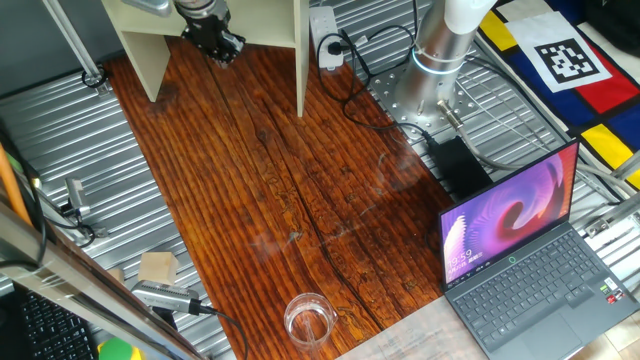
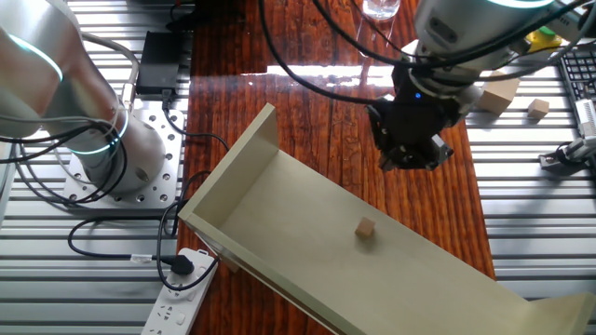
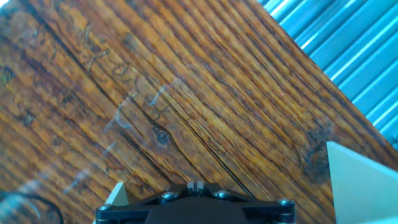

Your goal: Take the object down from the shelf

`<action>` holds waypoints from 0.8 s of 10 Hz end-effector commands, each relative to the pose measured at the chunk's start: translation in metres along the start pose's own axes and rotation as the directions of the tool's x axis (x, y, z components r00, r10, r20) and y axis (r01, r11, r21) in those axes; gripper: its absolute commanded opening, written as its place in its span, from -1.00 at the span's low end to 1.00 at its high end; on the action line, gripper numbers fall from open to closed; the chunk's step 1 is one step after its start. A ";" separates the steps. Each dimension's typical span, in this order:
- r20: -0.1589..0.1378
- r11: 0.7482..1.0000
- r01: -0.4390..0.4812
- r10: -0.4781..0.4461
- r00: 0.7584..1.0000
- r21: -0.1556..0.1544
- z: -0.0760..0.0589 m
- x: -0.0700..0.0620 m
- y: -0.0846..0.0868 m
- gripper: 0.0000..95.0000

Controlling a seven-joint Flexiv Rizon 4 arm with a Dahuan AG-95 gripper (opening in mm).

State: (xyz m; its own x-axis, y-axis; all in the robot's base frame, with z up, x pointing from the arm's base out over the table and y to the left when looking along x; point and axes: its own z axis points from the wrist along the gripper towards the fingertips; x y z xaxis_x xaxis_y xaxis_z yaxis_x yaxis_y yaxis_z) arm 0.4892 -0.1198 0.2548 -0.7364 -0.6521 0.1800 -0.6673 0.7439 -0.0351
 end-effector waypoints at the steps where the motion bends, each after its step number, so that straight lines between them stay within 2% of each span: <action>1: 0.040 0.984 0.176 -0.176 0.984 0.018 -0.006 0.018 -0.018 -1.00; 2: 0.038 0.976 0.215 -0.215 0.976 0.021 -0.013 0.035 -0.032 -0.60; 4: 0.046 0.967 0.255 -0.256 0.966 0.027 -0.022 0.058 -0.046 -0.60; 5: 0.041 0.959 0.280 -0.281 0.959 0.029 -0.027 0.069 -0.050 -0.20; 8: 0.039 0.949 0.314 -0.315 0.948 0.030 -0.034 0.090 -0.058 -0.20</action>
State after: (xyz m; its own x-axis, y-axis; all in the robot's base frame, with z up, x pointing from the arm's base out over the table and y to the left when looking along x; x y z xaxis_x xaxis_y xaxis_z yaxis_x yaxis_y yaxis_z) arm 0.4669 -0.2153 0.3051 -0.4963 -0.8564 0.1427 -0.8656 0.5006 -0.0061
